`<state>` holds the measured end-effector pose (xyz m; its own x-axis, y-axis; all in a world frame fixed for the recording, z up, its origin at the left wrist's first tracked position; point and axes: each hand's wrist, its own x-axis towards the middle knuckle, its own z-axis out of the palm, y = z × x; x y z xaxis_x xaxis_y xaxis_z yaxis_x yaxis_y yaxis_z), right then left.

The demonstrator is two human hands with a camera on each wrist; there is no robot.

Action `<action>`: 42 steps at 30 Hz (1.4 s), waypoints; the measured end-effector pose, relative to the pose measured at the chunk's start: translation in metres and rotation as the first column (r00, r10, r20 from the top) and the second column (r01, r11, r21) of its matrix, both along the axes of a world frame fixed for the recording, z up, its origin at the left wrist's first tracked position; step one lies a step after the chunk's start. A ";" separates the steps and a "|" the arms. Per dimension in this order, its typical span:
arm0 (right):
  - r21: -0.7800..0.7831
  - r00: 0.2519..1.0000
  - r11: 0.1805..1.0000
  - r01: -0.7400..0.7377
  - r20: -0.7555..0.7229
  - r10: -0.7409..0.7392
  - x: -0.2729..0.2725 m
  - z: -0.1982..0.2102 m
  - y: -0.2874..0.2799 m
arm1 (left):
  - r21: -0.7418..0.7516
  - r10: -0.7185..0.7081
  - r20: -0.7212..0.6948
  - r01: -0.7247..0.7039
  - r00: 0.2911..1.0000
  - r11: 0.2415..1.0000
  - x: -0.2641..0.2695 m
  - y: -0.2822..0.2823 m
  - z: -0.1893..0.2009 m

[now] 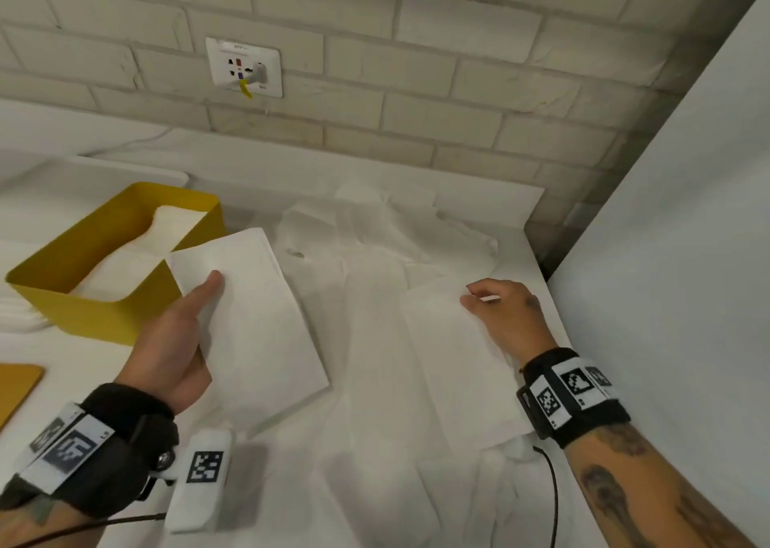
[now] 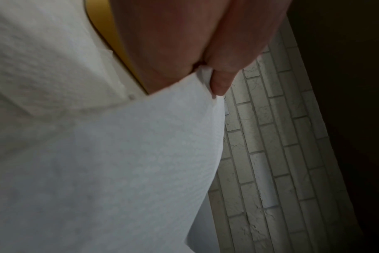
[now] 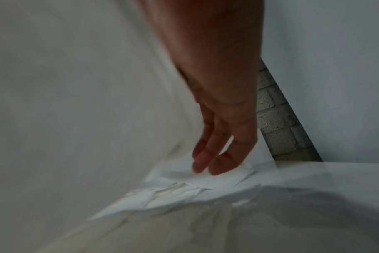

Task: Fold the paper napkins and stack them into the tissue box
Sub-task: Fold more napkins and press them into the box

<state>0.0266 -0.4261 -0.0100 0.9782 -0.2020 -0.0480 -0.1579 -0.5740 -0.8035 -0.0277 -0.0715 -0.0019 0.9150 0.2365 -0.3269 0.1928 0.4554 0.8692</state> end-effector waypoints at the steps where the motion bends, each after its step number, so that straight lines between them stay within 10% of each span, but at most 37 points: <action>1: -0.020 1.000 1.000 -0.007 -0.001 0.007 0.002 0.000 -0.001 | 0.004 -0.003 0.002 0.003 1.000 1.000 0.000 -0.001 0.000; 12: -0.223 0.989 0.970 -0.100 -0.126 0.073 0.027 -0.012 0.002 | 0.023 0.022 0.006 -0.022 1.000 1.000 -0.006 -0.001 -0.006; 24: 0.085 0.972 0.996 0.025 -0.235 -0.004 0.047 -0.022 -0.004 | 0.027 -0.018 -0.008 0.019 1.000 0.999 -0.005 -0.002 -0.013; 36: -0.116 0.870 0.926 -0.360 -0.401 0.288 0.006 0.020 -0.012 | 0.007 0.023 -0.018 -0.023 1.000 1.000 -0.007 -0.002 -0.009; 42: 0.372 0.766 0.820 -0.435 -0.327 0.554 -0.031 0.054 0.032 | 0.002 0.016 -0.026 -0.016 1.000 1.000 -0.005 -0.006 -0.014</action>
<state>-0.0048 -0.3940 0.0435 0.8143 0.3828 -0.4364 -0.2523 -0.4437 -0.8599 -0.0330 -0.0779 -0.0156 0.9025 0.2511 -0.3499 0.2080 0.4573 0.8646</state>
